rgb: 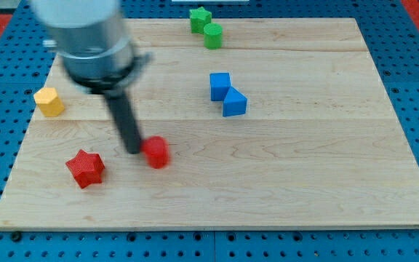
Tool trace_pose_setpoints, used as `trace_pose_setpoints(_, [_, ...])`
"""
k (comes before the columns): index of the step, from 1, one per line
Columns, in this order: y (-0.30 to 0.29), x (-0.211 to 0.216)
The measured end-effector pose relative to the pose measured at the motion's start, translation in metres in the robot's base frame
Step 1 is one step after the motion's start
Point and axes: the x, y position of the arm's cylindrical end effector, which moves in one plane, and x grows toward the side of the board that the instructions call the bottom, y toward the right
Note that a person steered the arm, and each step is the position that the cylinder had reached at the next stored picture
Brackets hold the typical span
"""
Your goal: Push the red circle diagonally right below the blue triangle
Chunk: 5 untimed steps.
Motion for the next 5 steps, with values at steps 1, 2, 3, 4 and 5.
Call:
trace_pose_setpoints(1, [0.099, 0.047])
trace_pose_setpoints(2, [0.085, 0.062])
trace_pose_setpoints(3, [0.110, 0.102])
trace_pose_setpoints(4, [0.189, 0.115])
trace_pose_setpoints(5, [0.194, 0.097])
